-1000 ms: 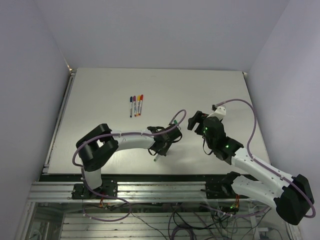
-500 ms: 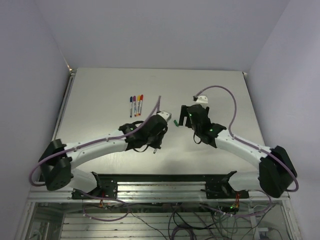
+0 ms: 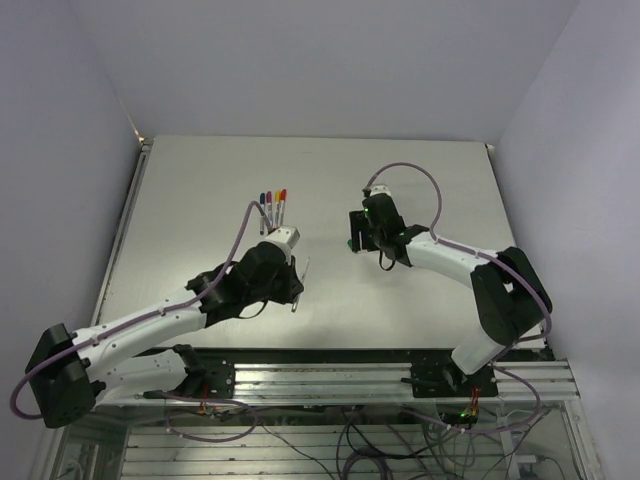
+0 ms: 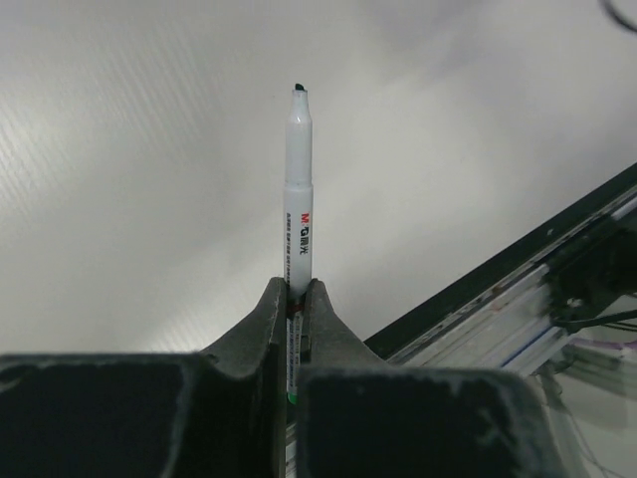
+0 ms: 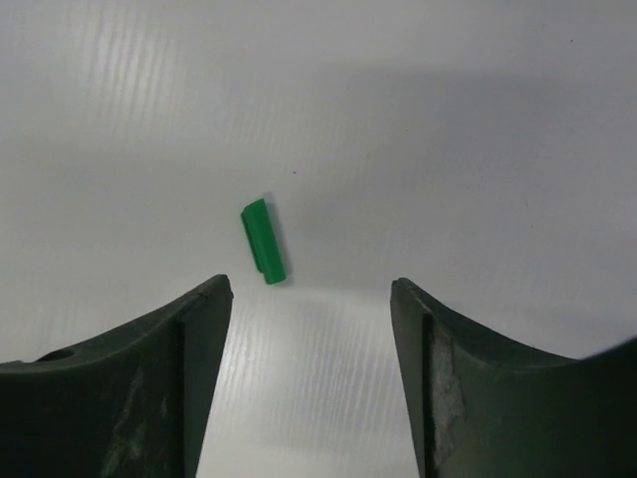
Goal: Insert the pens into the pen caps
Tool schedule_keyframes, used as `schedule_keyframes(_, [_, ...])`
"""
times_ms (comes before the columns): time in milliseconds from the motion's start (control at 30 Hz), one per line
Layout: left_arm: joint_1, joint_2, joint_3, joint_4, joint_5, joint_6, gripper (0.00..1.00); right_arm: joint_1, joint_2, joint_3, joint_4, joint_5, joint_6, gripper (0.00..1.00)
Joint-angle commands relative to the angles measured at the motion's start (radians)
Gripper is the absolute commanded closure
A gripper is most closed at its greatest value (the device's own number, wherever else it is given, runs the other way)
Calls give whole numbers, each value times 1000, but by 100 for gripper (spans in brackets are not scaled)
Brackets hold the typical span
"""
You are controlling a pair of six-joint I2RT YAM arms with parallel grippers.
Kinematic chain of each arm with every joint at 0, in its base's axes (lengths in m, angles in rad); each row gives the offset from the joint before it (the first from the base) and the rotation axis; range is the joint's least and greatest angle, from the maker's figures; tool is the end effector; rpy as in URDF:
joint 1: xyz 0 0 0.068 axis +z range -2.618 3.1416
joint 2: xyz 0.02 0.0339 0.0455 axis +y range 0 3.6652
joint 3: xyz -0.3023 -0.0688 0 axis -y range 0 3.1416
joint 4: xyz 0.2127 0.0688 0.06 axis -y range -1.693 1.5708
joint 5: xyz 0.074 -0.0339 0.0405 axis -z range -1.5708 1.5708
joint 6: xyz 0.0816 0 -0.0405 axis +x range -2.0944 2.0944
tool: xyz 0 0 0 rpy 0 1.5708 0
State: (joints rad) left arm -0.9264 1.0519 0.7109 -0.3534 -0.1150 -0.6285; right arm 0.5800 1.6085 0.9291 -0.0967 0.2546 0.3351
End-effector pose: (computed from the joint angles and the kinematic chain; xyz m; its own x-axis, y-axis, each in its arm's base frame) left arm 0.1335 -0.1621 0.2622 -0.7467 0.0215 -0.6648 0.3736 0.8405 -0.3924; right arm 0.2988 0.1712 0.2215 -0.6783 -0.0639 -0.7320 -0.1662 0.9837 0.0681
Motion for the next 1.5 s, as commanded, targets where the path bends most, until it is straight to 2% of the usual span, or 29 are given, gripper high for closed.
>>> schedule_keyframes(0, [7,-43,-25,110,23,-25,93,-29,47,43,-7,-94,-51,39])
schedule_keyframes(200, [7,-59,-71,190,55,-46,93,-29,122,65,-8,-117,-78,49])
schedule_keyframes(733, [6,-28,-85,203,42,-60,93,-28,227,156,-18,-144,-101,55])
schedule_keyframes(1200, [7,-3,-85,207,37,-59,93,-22,272,135,-58,-166,-74,63])
schedule_keyframes(1467, [9,-1,-83,197,32,-54,93,-20,311,117,-73,-165,-67,74])
